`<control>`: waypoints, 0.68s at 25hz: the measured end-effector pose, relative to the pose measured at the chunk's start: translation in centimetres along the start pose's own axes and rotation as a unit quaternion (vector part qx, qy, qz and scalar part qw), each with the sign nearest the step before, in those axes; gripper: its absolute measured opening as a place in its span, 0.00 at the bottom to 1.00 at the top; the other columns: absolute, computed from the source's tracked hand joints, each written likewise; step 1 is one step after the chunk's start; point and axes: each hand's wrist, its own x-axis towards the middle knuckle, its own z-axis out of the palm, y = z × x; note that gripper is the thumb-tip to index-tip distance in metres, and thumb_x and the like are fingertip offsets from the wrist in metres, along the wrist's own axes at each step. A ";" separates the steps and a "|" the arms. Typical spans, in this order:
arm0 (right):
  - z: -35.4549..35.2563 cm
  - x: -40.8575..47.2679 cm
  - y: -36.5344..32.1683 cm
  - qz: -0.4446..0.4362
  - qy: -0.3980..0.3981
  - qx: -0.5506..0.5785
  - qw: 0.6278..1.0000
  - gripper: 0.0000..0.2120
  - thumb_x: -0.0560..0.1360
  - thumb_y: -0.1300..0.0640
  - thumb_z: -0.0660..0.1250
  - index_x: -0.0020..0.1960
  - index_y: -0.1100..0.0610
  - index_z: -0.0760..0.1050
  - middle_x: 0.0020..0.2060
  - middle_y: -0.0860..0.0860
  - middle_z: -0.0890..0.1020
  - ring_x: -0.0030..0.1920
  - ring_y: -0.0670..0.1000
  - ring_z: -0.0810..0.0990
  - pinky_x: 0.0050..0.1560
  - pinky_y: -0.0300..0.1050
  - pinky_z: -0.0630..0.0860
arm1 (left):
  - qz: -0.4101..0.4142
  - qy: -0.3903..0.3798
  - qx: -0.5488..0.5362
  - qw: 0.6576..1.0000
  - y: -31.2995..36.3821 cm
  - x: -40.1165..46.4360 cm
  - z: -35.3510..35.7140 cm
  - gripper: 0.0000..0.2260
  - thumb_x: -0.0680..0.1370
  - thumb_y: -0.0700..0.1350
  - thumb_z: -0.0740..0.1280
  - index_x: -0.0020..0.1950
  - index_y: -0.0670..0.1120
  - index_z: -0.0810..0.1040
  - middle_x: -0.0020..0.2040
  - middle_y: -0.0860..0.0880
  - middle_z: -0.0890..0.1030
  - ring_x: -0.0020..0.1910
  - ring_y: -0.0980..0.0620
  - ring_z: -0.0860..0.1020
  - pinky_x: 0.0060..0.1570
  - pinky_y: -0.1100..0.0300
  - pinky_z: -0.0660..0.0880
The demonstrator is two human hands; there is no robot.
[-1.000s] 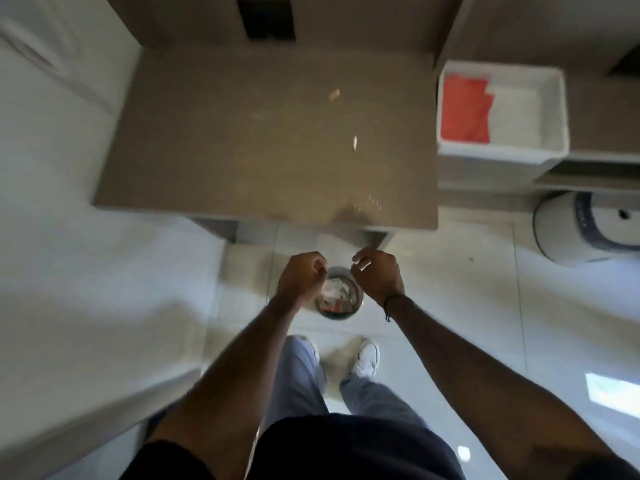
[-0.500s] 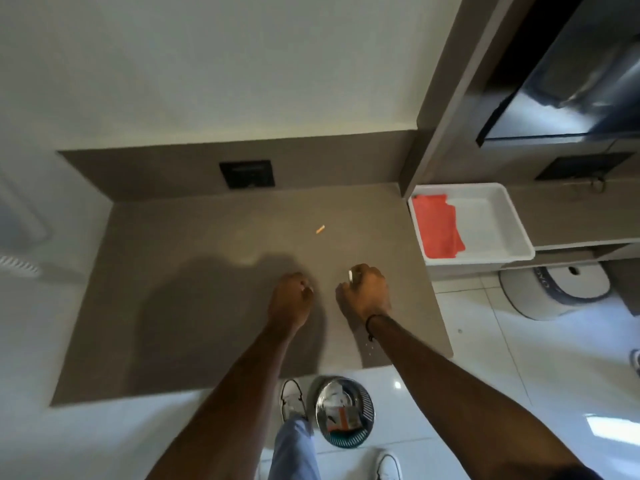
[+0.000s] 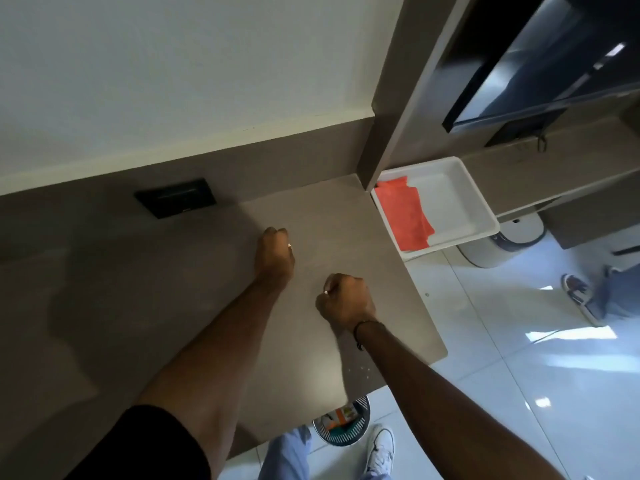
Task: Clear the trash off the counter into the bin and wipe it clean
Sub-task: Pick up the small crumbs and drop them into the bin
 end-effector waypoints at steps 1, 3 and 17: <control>-0.1 -0.1 0.3 0.017 -0.001 0.022 1.000 0.06 0.66 0.54 0.70 0.40 0.56 0.81 0.37 0.51 0.85 0.38 0.52 0.83 0.39 0.39 0.78 | -0.003 -0.005 -0.023 1.000 0.2 -0.5 0.3 0.10 0.78 0.35 0.64 0.53 0.35 0.82 0.56 0.34 0.82 0.57 0.35 0.80 0.59 0.47 0.75; -0.4 -0.6 1.3 0.048 0.009 0.096 0.994 0.07 0.65 0.54 0.73 0.38 0.57 0.82 0.36 0.49 0.86 0.36 0.48 0.83 0.37 0.36 0.77 | -0.014 -0.025 -0.113 0.993 0.5 -2.7 0.7 0.08 0.75 0.32 0.66 0.47 0.35 0.84 0.50 0.36 0.86 0.51 0.38 0.84 0.53 0.51 0.78; -3.2 -14.9 13.6 -0.211 -0.142 0.042 0.966 0.05 0.68 0.64 0.77 0.43 0.60 0.86 0.40 0.54 0.88 0.39 0.48 0.85 0.46 0.34 0.80 | -0.049 -0.129 -0.300 0.944 4.4 -31.0 5.4 0.07 0.72 0.33 0.78 0.49 0.39 0.88 0.43 0.44 0.89 0.38 0.56 0.86 0.42 0.67 0.82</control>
